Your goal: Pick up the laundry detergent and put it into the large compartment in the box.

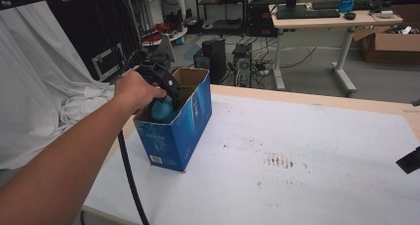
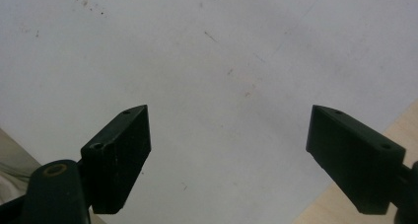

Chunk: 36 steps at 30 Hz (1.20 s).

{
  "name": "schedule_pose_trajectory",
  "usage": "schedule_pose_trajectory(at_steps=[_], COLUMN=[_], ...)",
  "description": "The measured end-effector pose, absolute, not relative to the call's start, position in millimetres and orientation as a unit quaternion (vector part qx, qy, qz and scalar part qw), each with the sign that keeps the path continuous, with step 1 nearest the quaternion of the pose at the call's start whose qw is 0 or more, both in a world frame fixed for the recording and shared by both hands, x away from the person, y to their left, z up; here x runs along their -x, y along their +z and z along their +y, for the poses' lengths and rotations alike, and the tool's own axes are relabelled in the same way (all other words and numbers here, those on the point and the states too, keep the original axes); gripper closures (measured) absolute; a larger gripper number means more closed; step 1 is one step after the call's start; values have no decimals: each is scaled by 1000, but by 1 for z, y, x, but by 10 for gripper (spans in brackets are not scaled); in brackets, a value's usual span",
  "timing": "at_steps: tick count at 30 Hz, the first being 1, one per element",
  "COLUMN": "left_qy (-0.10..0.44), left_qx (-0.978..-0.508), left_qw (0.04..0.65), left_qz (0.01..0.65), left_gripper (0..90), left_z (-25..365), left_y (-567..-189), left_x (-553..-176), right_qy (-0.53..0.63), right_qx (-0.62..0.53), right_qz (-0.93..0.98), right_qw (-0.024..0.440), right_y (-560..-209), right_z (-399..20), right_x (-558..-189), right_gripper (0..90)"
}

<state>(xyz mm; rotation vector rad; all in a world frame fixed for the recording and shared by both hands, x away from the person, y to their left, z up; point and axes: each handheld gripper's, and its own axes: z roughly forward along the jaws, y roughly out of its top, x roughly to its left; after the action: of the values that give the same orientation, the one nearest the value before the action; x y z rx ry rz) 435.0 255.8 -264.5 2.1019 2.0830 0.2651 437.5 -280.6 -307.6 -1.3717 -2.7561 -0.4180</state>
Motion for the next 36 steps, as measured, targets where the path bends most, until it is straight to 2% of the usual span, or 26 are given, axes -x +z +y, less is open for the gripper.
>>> schedule_pose_trajectory(at_steps=[14,26,36], left_qy=[96,108,114], left_qx=[-701,-696,-697], left_qw=[89,95,113], left_qz=[701,703,699], left_gripper=[259,205,195], left_z=[257,255,245], left_y=[-252,-231,-205], left_x=[-432,-431,-431], right_qy=[-139,-139,-141], right_qx=[440,438,437], right_qz=[-887,-888,-888], right_qw=[18,18,15], right_y=[-307,-304,-301], right_z=[-279,-278,-278], right_x=[-436,-434,-434], right_gripper=[170,170,170])
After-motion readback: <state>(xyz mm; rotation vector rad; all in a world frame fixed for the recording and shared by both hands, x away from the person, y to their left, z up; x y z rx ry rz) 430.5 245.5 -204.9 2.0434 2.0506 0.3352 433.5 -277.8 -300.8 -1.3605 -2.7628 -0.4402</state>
